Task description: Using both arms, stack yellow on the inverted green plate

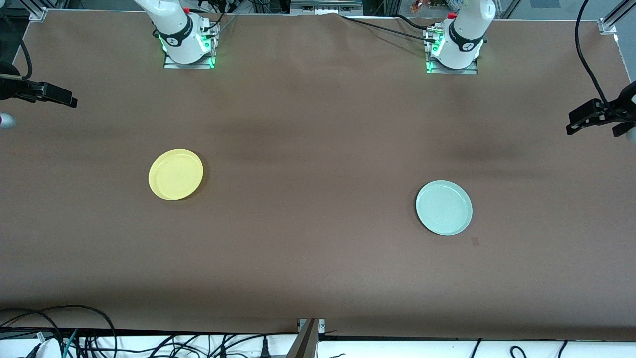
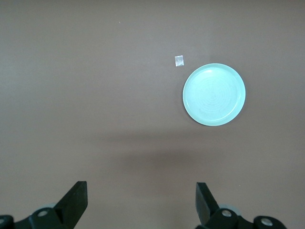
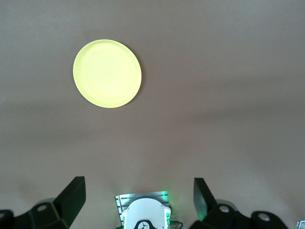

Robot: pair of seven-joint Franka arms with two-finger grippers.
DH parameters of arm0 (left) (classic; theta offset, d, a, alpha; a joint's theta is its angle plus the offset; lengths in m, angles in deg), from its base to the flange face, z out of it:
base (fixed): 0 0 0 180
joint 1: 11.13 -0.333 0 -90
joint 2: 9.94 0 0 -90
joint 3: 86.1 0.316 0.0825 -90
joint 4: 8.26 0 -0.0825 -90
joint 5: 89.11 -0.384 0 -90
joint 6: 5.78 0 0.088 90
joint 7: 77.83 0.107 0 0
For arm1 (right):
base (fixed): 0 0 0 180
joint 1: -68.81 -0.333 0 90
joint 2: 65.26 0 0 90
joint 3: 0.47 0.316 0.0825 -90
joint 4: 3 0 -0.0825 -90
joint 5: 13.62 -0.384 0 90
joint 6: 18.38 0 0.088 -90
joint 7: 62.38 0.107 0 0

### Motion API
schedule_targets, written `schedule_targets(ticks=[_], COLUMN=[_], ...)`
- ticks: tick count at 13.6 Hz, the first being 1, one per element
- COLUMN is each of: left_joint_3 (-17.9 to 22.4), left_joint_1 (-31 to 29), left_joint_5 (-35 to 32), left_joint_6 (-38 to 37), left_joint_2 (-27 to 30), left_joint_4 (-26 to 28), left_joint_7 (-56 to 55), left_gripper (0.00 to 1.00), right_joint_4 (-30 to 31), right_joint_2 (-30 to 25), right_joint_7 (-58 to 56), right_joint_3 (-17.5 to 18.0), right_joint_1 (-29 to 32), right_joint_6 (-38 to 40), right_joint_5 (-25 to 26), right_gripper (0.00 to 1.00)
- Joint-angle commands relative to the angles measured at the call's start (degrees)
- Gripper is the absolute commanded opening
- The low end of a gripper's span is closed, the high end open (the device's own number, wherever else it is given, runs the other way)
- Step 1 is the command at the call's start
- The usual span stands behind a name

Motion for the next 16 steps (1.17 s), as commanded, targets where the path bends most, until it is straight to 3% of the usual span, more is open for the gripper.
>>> schedule_targets(ticks=[1,5,9,12,16], left_joint_3=[0.3,0.3,0.6,0.8,0.5], left_joint_1=[-0.3,-0.2,-0.2,-4.7,-5.2], left_joint_5=[1.3,2.8,4.1,14.4,14.3], left_joint_6=[-2.0,-3.8,-4.4,-5.2,-6.6], left_joint_2=[2.3,-1.6,-2.1,-2.8,-2.7], left_joint_4=[3.3,-4.6,-5.4,-5.6,-5.7], left_joint_7=[3.3,2.8,2.5,2.8,2.5], left_gripper=[1.00,1.00,1.00,1.00,1.00], right_joint_4=[-0.8,-0.8,-0.8,-0.8,-0.8], right_joint_2=[0.1,0.1,0.1,0.1,0.1], right_joint_7=[-0.2,-0.2,-0.1,-0.1,-0.1], right_joint_3=[0.2,0.3,0.3,0.3,0.4], right_joint_1=[0.6,0.5,0.5,0.5,0.5], right_joint_6=[0.9,1.0,1.0,1.0,1.0], right_joint_5=[-0.9,-0.9,-0.9,-0.9,-0.9], right_gripper=[1.00,1.00,1.00,1.00,1.00])
